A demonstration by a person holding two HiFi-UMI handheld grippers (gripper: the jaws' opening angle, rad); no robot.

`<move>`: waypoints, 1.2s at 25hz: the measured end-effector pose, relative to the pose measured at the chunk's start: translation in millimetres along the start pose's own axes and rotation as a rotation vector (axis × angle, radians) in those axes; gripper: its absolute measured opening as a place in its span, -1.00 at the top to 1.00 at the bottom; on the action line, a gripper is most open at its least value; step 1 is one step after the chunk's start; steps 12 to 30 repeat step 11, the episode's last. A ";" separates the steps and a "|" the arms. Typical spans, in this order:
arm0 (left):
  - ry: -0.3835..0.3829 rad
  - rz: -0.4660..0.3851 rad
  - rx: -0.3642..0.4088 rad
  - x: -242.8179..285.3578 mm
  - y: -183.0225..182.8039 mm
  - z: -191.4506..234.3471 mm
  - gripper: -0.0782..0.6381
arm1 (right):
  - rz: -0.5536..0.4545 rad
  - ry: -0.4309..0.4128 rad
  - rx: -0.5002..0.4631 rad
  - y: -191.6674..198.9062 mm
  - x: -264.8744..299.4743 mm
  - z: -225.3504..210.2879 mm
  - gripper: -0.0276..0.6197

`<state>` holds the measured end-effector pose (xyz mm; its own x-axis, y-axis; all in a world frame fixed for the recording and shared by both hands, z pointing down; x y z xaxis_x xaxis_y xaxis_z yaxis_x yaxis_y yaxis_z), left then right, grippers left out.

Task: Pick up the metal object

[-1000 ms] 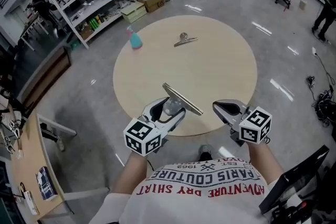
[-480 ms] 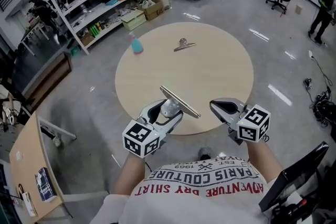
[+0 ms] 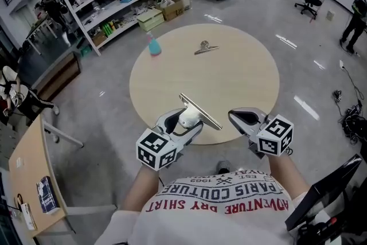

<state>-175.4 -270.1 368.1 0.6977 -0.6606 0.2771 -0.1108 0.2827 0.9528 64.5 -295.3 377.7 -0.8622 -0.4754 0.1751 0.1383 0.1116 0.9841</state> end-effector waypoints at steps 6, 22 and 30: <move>-0.010 0.006 0.019 -11.4 1.9 -3.4 -0.01 | 0.004 -0.007 -0.008 -1.7 1.5 10.1 0.91; -0.004 0.012 0.019 -16.9 4.6 -5.9 -0.01 | 0.010 -0.003 -0.004 -0.8 -0.2 17.7 0.91; -0.004 0.012 0.019 -16.9 4.6 -5.9 -0.01 | 0.010 -0.003 -0.004 -0.8 -0.2 17.7 0.91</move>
Point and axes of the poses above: the fingertips, and each gripper's own axes: x forward along the fingers, z to its left, y out of its underside, the point moved 9 cm from there along -x, backward along the fingers, and after that the axes turned 6 degrees about -x, right-handed, at the moved point
